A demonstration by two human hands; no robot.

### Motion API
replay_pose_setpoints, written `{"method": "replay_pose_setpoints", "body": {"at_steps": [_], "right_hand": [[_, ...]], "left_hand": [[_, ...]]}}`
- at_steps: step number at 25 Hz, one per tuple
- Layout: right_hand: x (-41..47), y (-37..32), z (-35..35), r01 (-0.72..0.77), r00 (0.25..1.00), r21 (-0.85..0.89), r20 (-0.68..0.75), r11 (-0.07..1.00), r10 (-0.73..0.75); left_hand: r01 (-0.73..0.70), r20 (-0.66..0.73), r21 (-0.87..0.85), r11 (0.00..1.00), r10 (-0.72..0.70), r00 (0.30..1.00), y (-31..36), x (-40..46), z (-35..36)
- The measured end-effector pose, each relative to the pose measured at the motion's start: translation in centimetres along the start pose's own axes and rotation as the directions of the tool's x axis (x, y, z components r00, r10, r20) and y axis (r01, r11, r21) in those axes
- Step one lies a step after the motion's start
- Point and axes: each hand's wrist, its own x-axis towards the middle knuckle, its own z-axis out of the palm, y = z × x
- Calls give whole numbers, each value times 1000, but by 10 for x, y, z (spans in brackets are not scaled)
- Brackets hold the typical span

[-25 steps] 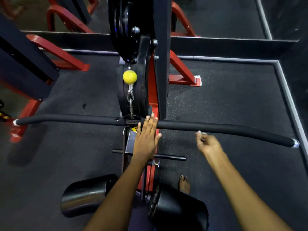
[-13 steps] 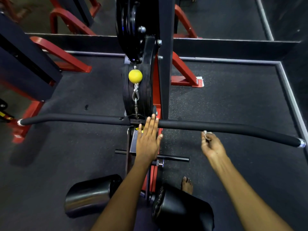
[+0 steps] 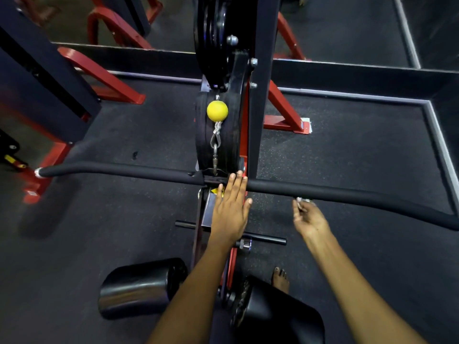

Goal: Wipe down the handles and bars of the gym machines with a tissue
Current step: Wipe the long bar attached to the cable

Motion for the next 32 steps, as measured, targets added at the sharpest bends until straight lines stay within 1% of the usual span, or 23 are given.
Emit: {"method": "replay_pose_setpoints", "body": {"at_steps": [2,4,5,7,9,10,11,12,13,14,15,16,17,18,19,21,22,25,27,28,30,31,32], "right_hand": [[0,31,19,-63,998,-142,14,988,66],[-1,69,43,-130,988,-253,50,959,147],[-5,82,53,-134,985,-309,62,942,161],[-12,95,62,-127,983,-405,72,906,169],[-28,85,59,-103,983,-504,82,858,166],[-35,77,53,-26,989,-546,107,837,100],[-38,69,48,104,993,-600,104,793,-52],[-39,64,45,306,946,-672,133,674,-296],[-37,62,46,504,828,-715,240,485,-507],[-36,65,52,637,708,-722,408,270,-577],[-36,72,58,730,592,-683,618,20,-517],[-33,82,62,789,459,-568,799,-235,-389],[-25,93,60,782,356,-423,906,-458,-229],[-13,93,55,755,280,-293,953,-586,-115],[-6,83,50,717,251,-224,966,-660,-56],[5,46,33,656,288,-237,956,-716,-52],[6,27,24,626,319,-304,940,-718,-120],[1,14,14,567,462,-575,815,-590,-351],[-11,50,35,590,507,-569,813,-573,-285],[-18,66,41,624,507,-515,839,-588,-197],[-25,71,45,685,431,-364,901,-631,-52],[-23,58,42,686,411,-339,911,-644,-40],[-21,42,35,678,422,-366,904,-638,-70]], "left_hand": [[63,-144,-57,996,-71,987,3,-9,-8],[223,-298,-101,970,-243,923,-4,-11,-17],[291,-329,-113,950,-312,891,-11,-7,-21],[373,-275,-131,919,-395,877,-27,8,-27],[403,-145,-154,902,-424,894,-41,22,-26],[405,-94,-154,901,-422,902,-44,25,-23],[404,-71,-136,904,-416,907,-46,26,-20],[404,-70,-114,908,-413,908,-47,24,-17],[408,-76,-100,907,-416,906,-46,23,-15],[414,-78,-93,905,-421,904,-45,23,-14],[418,-72,-90,904,-425,902,-45,23,-14],[419,-66,-88,903,-425,903,-46,23,-14],[417,-58,-87,905,-422,905,-47,23,-15],[408,-50,-84,909,-413,909,-49,23,-16],[397,-42,-77,915,-401,915,-51,23,-17],[380,-30,-64,923,-382,924,-53,20,-19],[376,-29,-61,925,-378,925,-53,20,-20],[385,-22,-54,921,-387,922,-49,20,-21],[391,4,-33,920,-391,920,-49,21,-22],[392,21,-20,920,-391,920,-49,21,-23],[391,53,1,920,-391,919,-49,21,-26],[397,72,2,918,-397,915,-48,22,-29],[414,92,-5,910,-412,907,-47,22,-31]]}}
